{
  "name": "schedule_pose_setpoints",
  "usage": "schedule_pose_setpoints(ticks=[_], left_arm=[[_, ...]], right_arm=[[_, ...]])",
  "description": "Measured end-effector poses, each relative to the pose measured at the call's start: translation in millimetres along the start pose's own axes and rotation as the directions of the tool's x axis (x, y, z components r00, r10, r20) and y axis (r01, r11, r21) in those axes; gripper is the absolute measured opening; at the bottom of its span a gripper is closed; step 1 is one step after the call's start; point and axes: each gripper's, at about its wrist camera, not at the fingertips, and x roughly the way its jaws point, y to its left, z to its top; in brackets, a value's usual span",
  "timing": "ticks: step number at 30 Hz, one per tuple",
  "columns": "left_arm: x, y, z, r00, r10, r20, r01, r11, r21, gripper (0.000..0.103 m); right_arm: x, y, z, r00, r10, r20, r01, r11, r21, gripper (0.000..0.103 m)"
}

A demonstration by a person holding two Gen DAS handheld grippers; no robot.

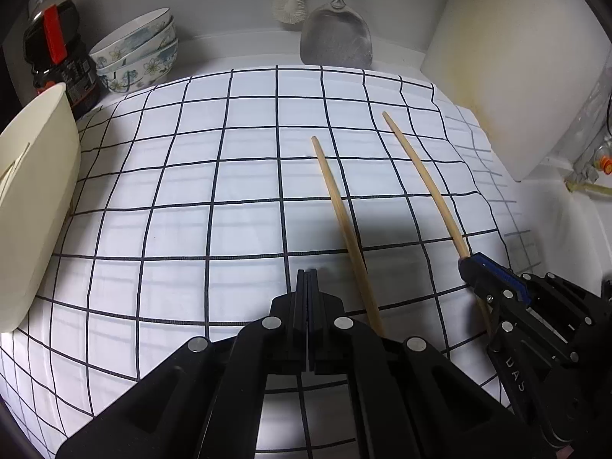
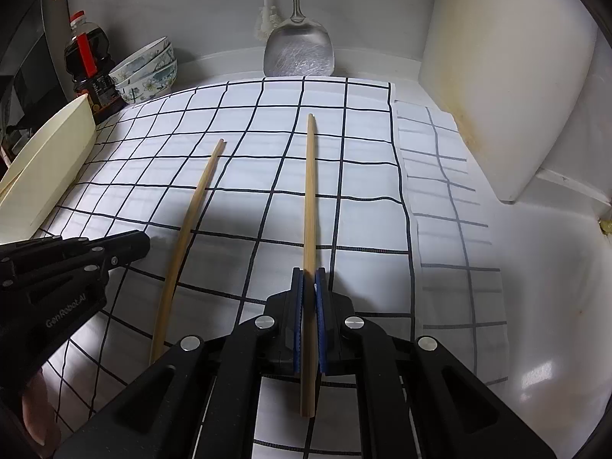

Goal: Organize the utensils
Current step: 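Lift and carry the left tool's chopstick toward the dish while the right tool carries its own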

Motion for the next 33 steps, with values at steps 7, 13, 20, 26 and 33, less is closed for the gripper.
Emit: schedule_pose_setpoints(ticks=[7,13,20,26,33], left_arm=[[-4.4,2.3,-2.2,1.000,-0.003,0.016,0.003,1.000,-0.007,0.023],[-11.4,-8.0,-1.2,0.997,0.017,0.072,-0.018,1.000,0.011,0.060],[-0.6,-23.2,-1.7,0.997,0.043,0.057,-0.046,0.998,0.053,0.060],[7.8,-32.9,-7.4,0.995,0.088,0.042,-0.091,0.992,0.091,0.060],[4.6,-44.9,-14.5,0.995,0.068,0.074,-0.077,0.989,0.128,0.029]], right_arm=[[-0.6,-2.0,-1.0,1.000,-0.012,0.011,0.012,1.000,-0.004,0.006],[-3.2,-10.7,-4.3,0.999,-0.023,0.023,0.023,1.000,0.014,0.006],[-5.4,-23.1,-6.9,0.999,-0.025,0.029,0.024,0.999,0.041,0.007],[-6.5,-25.8,-8.7,0.999,-0.027,0.034,0.026,0.999,0.048,0.007],[-6.5,-23.0,-8.4,0.998,-0.045,0.034,0.044,0.998,0.040,0.007]])
